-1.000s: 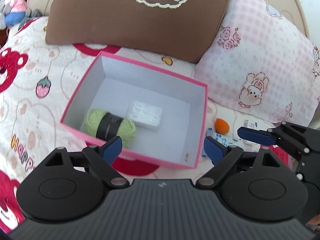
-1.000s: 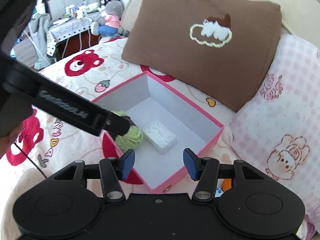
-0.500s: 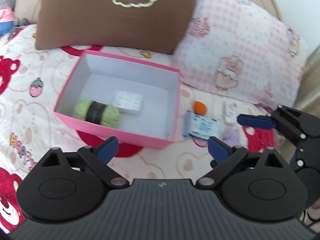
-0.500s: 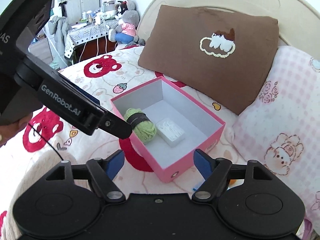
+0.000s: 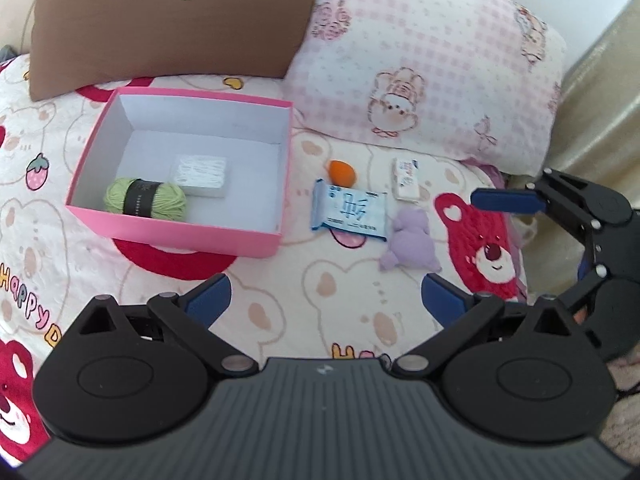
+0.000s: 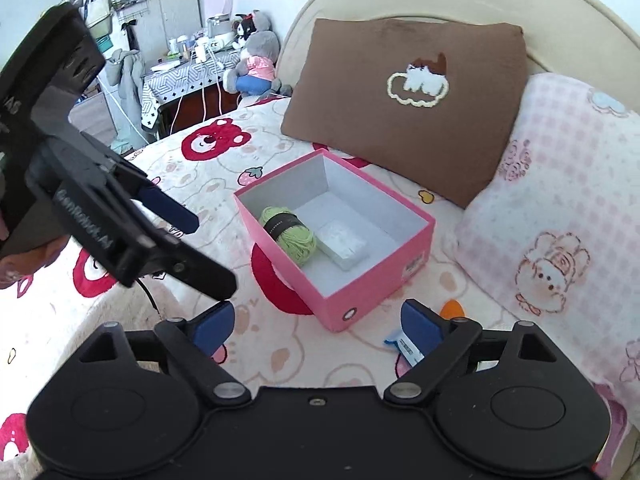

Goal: Organize objects
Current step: 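Raise the left tool out of the pink box and back away, then move the right tool toward the lilac plush toy, fingers open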

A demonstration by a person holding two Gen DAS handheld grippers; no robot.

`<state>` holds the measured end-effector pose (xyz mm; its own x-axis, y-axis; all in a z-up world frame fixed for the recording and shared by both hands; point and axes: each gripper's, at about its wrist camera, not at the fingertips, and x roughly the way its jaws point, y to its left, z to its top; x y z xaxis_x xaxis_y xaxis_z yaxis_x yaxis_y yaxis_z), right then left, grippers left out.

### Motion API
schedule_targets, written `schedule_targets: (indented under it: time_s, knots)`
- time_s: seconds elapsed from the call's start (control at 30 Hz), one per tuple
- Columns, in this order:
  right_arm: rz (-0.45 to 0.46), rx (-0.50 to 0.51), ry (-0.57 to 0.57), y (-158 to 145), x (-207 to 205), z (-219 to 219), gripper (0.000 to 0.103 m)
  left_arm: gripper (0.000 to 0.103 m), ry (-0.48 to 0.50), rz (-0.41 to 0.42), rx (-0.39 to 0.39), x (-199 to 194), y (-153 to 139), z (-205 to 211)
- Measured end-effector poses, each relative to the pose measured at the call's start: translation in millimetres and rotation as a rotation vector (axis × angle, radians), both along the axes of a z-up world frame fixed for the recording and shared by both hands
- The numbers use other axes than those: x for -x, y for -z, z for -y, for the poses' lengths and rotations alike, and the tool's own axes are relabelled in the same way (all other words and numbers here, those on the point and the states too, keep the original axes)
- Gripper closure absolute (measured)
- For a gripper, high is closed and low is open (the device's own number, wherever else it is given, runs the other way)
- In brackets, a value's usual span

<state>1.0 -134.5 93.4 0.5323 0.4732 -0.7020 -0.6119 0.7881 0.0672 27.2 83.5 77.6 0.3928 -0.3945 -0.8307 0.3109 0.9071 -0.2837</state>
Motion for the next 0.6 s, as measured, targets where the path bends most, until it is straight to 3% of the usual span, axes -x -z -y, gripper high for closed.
schedule_targets:
  time_s: [0.33, 0.47, 0.6]
  knots:
    - [0.023, 0.042, 0.035, 11.6, 21.7, 26.8, 0.007, 0.000, -0.008, 0.008, 0.010, 14.6, 3.7, 15.9]
    - [0.018, 0.053, 0.072, 25.8, 29.9, 41.4, 0.007, 0.000, -0.055, -0.069, 0.051, 8.2, 24.0, 18.3]
    - [-0.014, 0.063, 0.107, 44.9, 35.2, 54.4, 0.007, 0.001, -0.046, -0.086, 0.026, 9.4, 46.9, 28.4]
